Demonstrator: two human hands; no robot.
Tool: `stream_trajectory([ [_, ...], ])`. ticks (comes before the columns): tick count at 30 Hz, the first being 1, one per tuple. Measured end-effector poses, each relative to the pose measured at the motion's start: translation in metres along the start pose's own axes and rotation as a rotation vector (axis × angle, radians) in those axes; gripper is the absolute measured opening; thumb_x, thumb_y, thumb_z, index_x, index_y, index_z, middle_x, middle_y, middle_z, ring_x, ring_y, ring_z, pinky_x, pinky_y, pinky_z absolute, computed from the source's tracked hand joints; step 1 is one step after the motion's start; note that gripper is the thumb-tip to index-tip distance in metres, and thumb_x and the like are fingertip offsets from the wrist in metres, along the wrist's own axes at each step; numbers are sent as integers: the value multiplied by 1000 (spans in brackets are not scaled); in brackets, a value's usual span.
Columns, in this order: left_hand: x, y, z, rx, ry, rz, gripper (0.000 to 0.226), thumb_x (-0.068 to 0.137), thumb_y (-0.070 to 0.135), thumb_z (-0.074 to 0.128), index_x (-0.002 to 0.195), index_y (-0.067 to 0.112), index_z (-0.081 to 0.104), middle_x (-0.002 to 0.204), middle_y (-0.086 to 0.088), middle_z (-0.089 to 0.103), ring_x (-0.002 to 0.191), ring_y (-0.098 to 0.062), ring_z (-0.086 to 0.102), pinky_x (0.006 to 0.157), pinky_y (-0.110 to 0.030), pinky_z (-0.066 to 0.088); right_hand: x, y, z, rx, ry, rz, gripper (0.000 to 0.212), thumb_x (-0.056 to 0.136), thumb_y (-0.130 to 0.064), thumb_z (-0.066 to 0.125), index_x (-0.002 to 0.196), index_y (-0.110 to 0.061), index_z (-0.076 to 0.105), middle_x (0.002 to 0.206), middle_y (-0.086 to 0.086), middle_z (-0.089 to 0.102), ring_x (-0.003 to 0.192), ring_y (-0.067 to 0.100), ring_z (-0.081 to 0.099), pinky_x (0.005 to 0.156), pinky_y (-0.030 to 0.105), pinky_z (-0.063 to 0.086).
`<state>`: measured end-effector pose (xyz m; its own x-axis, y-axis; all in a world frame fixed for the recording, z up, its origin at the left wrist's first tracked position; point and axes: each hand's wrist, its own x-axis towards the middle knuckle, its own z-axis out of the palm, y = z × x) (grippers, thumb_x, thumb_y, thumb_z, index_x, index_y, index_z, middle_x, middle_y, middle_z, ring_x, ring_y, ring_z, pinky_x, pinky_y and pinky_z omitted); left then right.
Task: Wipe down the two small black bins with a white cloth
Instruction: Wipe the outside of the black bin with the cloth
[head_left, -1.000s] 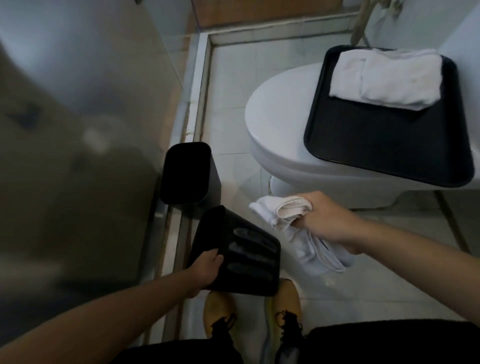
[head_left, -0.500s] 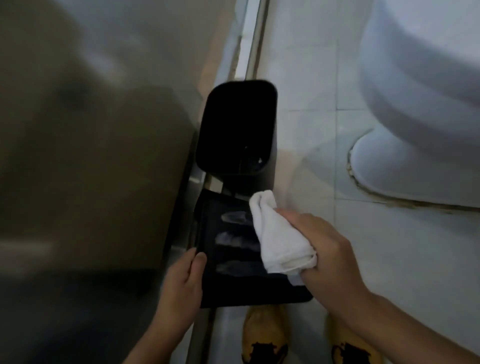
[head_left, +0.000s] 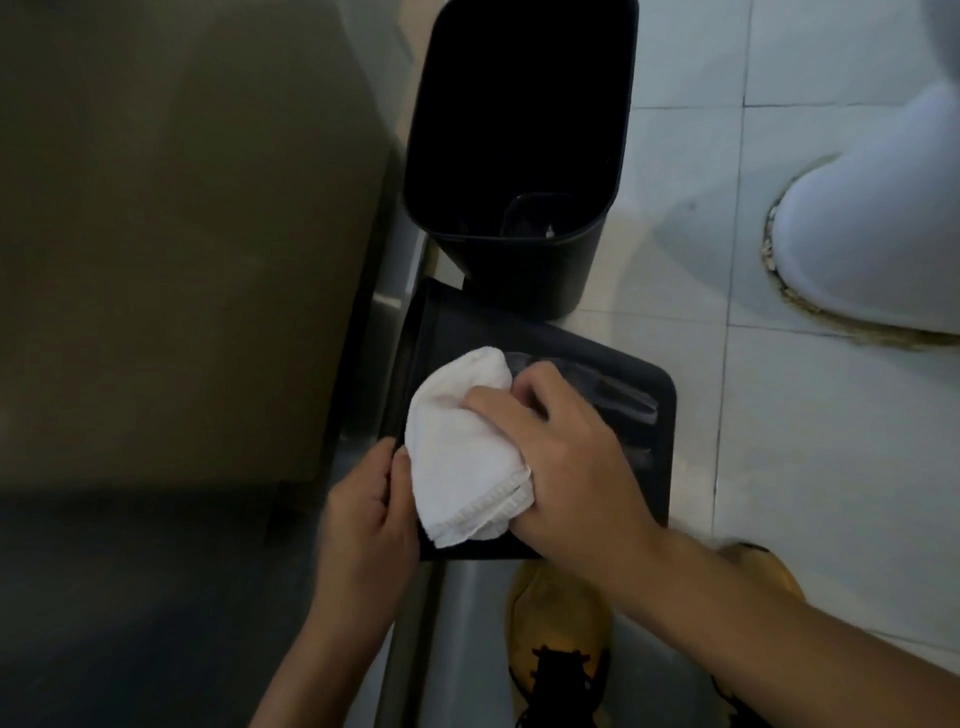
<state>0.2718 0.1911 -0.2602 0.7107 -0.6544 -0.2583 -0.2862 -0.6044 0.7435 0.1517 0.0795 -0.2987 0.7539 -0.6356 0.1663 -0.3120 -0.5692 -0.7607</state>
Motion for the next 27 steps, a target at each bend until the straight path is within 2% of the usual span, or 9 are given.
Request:
stream_trajectory([
  [4,-2,-10,-3,-20,-65,0,9,98,9,54,96,6,63,84,-10,68,80,-30,66,68,-55,55,-23,-7,11,79,-34,-89,51,83,-39,71,124,-11,63,100,8,52,86,15,53,73,29,54],
  [7,-2,-8,-1,18,-10,42,24,100,21,49,85,6,60,71,-7,62,66,-22,60,58,-47,51,-8,3,8,-2,3,-157,36,92,-28,63,119,-6,68,95,10,57,80,17,56,70,26,54],
  [10,-2,-2,0,85,28,113,38,97,32,39,69,8,48,59,-5,49,51,-17,45,47,-37,34,23,16,3,-29,139,14,38,89,-21,54,121,-3,65,96,13,55,78,22,57,67,31,54],
  [13,1,-1,3,61,40,137,37,97,29,40,67,7,45,62,-6,46,48,-15,41,46,-33,32,38,22,-3,-22,178,170,45,84,-21,58,128,-9,61,101,5,47,83,16,53,68,14,43],
  [18,3,-12,1,-141,-57,6,20,84,34,48,84,20,62,78,-2,69,78,-25,67,77,-48,56,-15,-17,11,117,-46,-20,42,87,-26,56,126,-12,63,106,0,50,87,6,51,79,20,53],
  [20,2,-15,-1,-84,-27,36,35,86,44,43,80,13,59,74,-12,64,71,-33,63,65,-53,54,-11,-7,7,89,-66,-102,38,88,-23,59,123,-9,66,101,1,52,83,6,51,75,19,52],
  [23,2,-7,1,38,12,140,41,97,36,39,68,9,46,59,-6,46,48,-13,42,45,-34,35,33,18,-1,7,133,76,45,85,-23,52,126,-8,64,103,8,53,85,17,56,75,24,52],
  [25,4,-4,2,37,23,148,39,98,30,39,66,9,43,61,-8,44,46,-16,38,44,-34,30,55,27,-5,-38,206,226,46,83,-19,57,128,-12,63,103,4,48,85,18,54,72,15,45],
  [27,5,-5,2,36,16,134,36,97,30,41,69,7,49,58,-6,48,47,-17,43,46,-43,37,45,20,-1,-52,181,216,48,82,-14,64,130,-13,61,108,8,49,88,21,56,76,23,52],
])
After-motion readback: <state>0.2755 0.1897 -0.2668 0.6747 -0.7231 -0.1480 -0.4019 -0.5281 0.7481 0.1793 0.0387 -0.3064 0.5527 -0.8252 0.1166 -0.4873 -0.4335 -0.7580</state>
